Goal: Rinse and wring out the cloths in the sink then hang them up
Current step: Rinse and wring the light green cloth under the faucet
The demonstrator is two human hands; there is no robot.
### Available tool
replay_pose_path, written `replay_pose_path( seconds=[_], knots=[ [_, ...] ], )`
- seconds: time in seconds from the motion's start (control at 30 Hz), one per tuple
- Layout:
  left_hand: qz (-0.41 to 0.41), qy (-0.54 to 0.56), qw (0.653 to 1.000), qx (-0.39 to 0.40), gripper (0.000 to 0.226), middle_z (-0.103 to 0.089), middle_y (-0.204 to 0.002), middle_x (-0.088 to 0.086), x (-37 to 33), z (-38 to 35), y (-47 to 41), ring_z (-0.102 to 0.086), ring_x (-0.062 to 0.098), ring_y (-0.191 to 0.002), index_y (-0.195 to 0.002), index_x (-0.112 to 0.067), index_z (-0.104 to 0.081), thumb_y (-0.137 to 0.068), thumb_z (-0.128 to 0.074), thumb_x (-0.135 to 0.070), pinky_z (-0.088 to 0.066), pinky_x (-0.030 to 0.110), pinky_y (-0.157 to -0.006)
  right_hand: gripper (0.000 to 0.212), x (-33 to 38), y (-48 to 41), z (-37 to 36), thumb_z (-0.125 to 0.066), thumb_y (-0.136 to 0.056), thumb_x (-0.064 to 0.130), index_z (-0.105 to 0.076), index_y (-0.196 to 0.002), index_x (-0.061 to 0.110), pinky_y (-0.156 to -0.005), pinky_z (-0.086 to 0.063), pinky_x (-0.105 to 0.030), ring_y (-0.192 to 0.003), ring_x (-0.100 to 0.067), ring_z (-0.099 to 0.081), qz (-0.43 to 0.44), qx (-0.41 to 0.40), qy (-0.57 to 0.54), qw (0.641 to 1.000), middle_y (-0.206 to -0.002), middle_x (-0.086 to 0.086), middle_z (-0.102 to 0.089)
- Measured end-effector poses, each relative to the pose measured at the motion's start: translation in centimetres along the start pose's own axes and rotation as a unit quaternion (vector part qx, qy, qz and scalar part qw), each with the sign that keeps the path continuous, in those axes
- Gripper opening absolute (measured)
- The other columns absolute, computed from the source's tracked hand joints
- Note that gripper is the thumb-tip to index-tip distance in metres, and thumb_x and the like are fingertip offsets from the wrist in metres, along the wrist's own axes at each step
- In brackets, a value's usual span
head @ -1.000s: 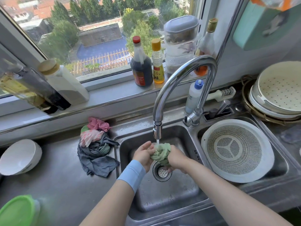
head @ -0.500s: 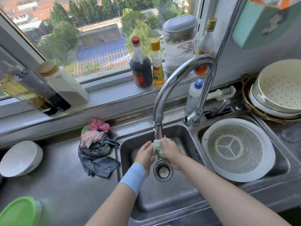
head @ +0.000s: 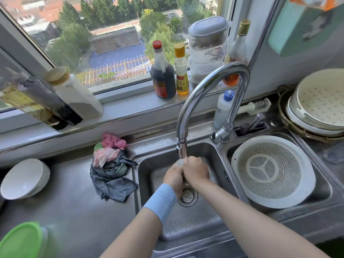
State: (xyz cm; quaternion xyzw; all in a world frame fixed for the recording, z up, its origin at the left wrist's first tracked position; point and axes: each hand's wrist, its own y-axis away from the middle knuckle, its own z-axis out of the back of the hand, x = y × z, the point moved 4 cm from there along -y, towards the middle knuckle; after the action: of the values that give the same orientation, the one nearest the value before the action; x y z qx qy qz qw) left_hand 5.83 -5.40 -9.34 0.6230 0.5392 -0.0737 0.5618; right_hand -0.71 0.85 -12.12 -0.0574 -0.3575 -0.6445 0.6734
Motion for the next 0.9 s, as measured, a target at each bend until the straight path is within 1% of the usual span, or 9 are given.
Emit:
replay_pose_path(
  seconds=[0.17, 0.27, 0.33, 0.43, 0.5, 0.6, 0.73, 0.83, 0.9],
  knots=[
    [0.025, 0.038, 0.997, -0.068, 0.017, -0.063, -0.086, 0.01, -0.4, 1.8, -0.2, -0.059, 0.016, -0.07, -0.102, 0.0, -0.064, -0.093, -0.049, -0.002, -0.05, 0.025, -0.064, 0.047, 1.1, 1.5, -1.1, -0.03, -0.097, 0.044, -0.067, -0.106, 0.016, -0.078, -0.049, -0.038, -0.104, -0.036, -0.064, 0.106, 0.054, 0.022, 0.993, -0.11, -0.012, -0.071],
    [0.004, -0.006, 1.0, -0.017, 0.024, -0.07, -0.104, 0.009, 0.5, 0.1, 0.5, -0.064, 0.016, -0.091, -0.118, -0.011, -0.066, -0.101, -0.049, -0.013, -0.054, 0.031, -0.083, 0.052, -0.2, -0.2, 0.7, -0.034, -0.098, 0.049, -0.069, -0.106, 0.012, -0.082, -0.047, -0.038, -0.108, -0.036, -0.063, 0.005, 0.027, -0.018, 0.999, -0.112, -0.015, -0.07],
    [-0.01, -0.051, 0.999, 0.005, 0.034, -0.069, -0.113, 0.011, 0.8, -0.4, 0.8, -0.063, 0.02, -0.102, -0.124, -0.012, -0.063, -0.098, -0.046, 0.002, -0.051, 0.035, -0.097, 0.055, -1.3, -1.0, 1.5, -0.033, -0.101, 0.051, -0.07, -0.11, 0.012, -0.087, -0.047, -0.038, -0.11, -0.035, -0.062, -0.054, 0.02, -0.037, 0.998, -0.115, -0.016, -0.069],
    [-0.029, -0.092, 0.995, -0.011, 0.037, -0.07, -0.104, 0.012, 0.1, 0.1, 0.7, -0.068, 0.015, -0.086, -0.115, -0.012, -0.066, -0.093, -0.047, 0.011, -0.057, 0.026, -0.082, 0.051, -1.8, -1.1, 0.7, -0.034, -0.104, 0.047, -0.067, -0.114, 0.009, -0.088, -0.049, -0.039, -0.106, -0.035, -0.064, -0.084, 0.064, -0.14, 0.985, -0.115, -0.017, -0.068],
    [-0.023, -0.09, 0.995, -0.038, 0.024, -0.072, -0.1, 0.013, -0.2, 0.9, 0.4, -0.069, 0.014, -0.079, -0.11, -0.011, -0.067, -0.094, -0.055, 0.003, -0.057, 0.024, -0.073, 0.046, -2.0, -0.5, -0.3, -0.035, -0.104, 0.045, -0.066, -0.116, 0.012, -0.075, -0.048, -0.033, -0.094, -0.03, -0.065, -0.099, 0.116, -0.222, 0.963, -0.109, -0.015, -0.069],
    [0.011, -0.066, 0.994, -0.087, 0.024, -0.073, -0.102, 0.019, -0.2, 2.2, -0.4, -0.07, 0.025, -0.086, -0.112, 0.002, -0.065, -0.093, -0.065, -0.012, -0.059, 0.031, -0.074, 0.025, -2.1, 0.4, -0.6, -0.037, -0.102, 0.035, -0.058, -0.11, 0.025, -0.063, -0.047, -0.026, -0.088, -0.023, -0.065, -0.054, 0.133, -0.238, 0.961, -0.105, -0.007, -0.068],
    [0.02, -0.13, 0.974, -0.184, 0.025, -0.074, -0.081, 0.013, -0.8, 3.5, -1.4, -0.069, 0.028, -0.075, -0.084, -0.008, -0.068, -0.077, -0.08, -0.029, -0.058, 0.039, -0.073, 0.023, -1.2, 1.9, -1.0, -0.045, -0.101, 0.012, -0.056, -0.118, 0.022, -0.092, -0.052, -0.036, -0.104, -0.022, -0.065, 0.043, 0.169, -0.386, 0.906, -0.114, -0.009, -0.068],
    [0.019, -0.215, 0.958, -0.187, 0.029, -0.059, -0.06, 0.002, -0.9, 3.6, -1.3, -0.051, 0.023, -0.063, -0.058, -0.02, -0.063, -0.076, -0.071, -0.041, -0.048, 0.036, -0.065, 0.01, -0.5, 2.2, -1.4, -0.044, -0.103, 0.024, -0.053, -0.105, 0.026, -0.091, -0.046, -0.032, -0.105, -0.014, -0.062, 0.118, 0.151, -0.282, 0.94, -0.109, 0.003, -0.066],
    [0.023, -0.183, 0.97, -0.157, 0.028, -0.066, -0.077, 0.009, -0.3, 3.7, -1.2, -0.057, 0.022, -0.073, -0.079, -0.013, -0.07, -0.088, -0.064, -0.038, -0.05, 0.035, -0.073, 0.015, -0.2, 1.9, -0.9, -0.043, -0.097, 0.04, -0.047, -0.094, 0.026, -0.077, -0.045, -0.031, -0.096, -0.014, -0.062, 0.108, 0.111, -0.213, 0.965, -0.102, 0.004, -0.065]
  ],
)
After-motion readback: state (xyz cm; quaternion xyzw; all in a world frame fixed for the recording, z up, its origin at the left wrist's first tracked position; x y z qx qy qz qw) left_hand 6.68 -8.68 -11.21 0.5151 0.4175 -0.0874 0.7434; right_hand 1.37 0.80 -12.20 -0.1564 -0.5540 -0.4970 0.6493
